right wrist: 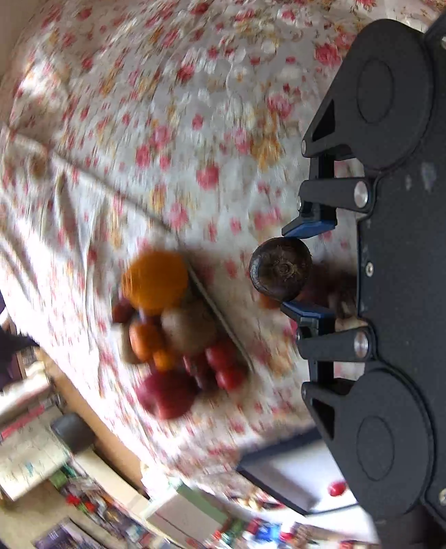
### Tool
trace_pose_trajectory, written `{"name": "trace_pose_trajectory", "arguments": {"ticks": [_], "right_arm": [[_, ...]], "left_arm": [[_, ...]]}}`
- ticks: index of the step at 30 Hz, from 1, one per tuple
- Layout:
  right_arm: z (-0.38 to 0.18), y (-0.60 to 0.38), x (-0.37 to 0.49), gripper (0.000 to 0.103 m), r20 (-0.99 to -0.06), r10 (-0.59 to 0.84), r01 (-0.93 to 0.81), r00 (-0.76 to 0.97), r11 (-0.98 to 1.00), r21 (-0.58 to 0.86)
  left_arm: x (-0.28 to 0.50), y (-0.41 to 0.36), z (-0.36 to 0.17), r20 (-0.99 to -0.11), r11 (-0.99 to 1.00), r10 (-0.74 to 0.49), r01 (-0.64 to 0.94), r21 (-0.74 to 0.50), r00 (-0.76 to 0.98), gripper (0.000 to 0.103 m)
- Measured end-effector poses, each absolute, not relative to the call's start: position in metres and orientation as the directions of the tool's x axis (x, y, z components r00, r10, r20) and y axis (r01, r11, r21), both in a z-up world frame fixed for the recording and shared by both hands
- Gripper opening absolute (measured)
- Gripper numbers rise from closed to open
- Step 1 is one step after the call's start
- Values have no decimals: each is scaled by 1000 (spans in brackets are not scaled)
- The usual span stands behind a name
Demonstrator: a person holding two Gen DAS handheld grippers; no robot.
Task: Organize fruits
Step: 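Lower both fruits into the box and open both grippers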
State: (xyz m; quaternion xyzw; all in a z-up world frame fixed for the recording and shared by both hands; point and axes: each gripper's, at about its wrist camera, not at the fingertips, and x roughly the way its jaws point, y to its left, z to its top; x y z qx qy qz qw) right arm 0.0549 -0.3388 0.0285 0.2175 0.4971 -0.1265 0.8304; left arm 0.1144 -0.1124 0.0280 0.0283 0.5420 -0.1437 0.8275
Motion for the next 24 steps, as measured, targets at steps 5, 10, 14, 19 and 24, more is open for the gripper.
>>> {"name": "trace_pose_trajectory", "arguments": {"ticks": [5,10,14,19,24], "right_arm": [[35,-279,63,41,-874,127,282,469,916,285],[31,-210,75,41,-883,219,163,416,937,309],[15,-161,86,41,-907,240,106,346,950,292],[-14,-119,93,41,-937,228,75,264,964,255],[-33,-106,94,41,-951,211,77,228,969,234]], "left_arm": [[146,-60,29,-912,989,-109,136,-59,396,41],[171,-18,18,-923,1000,-2,18,6,385,41],[180,5,6,-930,999,2,-38,-13,369,41],[180,13,-5,-941,998,9,-59,-12,339,41],[181,11,-3,-935,998,17,-59,-5,353,42]]}}
